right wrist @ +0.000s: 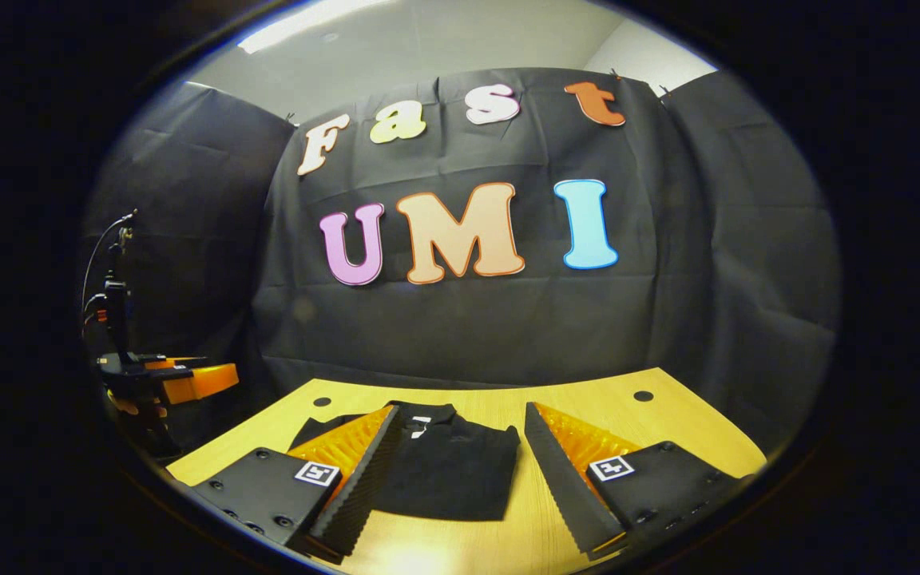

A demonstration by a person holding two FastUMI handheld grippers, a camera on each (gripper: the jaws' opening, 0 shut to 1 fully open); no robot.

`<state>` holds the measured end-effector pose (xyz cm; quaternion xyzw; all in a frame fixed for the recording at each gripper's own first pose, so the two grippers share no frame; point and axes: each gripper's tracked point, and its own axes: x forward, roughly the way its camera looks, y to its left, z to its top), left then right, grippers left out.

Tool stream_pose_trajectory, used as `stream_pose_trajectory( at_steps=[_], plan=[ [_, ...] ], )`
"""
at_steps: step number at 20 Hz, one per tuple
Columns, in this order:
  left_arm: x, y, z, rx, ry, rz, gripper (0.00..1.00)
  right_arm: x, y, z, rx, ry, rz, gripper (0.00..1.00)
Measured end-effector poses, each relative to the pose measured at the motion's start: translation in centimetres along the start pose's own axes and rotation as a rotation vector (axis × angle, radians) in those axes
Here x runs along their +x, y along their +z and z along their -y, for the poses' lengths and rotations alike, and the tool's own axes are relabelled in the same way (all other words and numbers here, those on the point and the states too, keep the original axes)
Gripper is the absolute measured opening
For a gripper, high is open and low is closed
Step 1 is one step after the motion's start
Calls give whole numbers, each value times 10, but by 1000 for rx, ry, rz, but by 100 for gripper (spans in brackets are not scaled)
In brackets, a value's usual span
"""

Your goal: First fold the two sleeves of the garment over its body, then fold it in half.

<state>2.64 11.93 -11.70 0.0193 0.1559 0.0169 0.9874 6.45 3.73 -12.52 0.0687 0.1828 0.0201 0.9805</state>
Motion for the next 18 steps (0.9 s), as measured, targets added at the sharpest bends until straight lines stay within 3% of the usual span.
stream_pose_trajectory(
  at_steps=[5, 6, 7, 8, 9, 10, 15, 16, 18],
  plan=[
    [-58, 14, 9, 18, 7, 51, 94, -58, -1, -7, 10, 16, 43, 97],
    [-67, 18, 11, 29, 12, 59, 93, -69, -2, -6, 13, 16, 48, 94],
    [-76, 20, 12, 40, 7, 68, 93, -79, -4, -5, 17, 14, 54, 97],
    [-81, 21, 17, 46, -2, 73, 93, -86, -5, -3, 20, 14, 53, 94],
    [-87, 23, 22, 46, -10, 75, 93, -94, -7, -3, 24, 13, 56, 100],
    [-90, 24, 25, 40, -21, 73, 94, -100, -7, -1, 26, 10, 58, 94],
    [-105, 40, 40, -1, -45, 113, 94, -127, 5, 4, 11, 9, 95, 97],
    [-106, 44, 42, 7, -50, 118, 100, -132, 10, 7, 5, 4, 110, 97],
    [-110, 51, 44, 34, -52, 132, 100, -142, 19, 11, 5, -3, 137, 97]
  ],
)
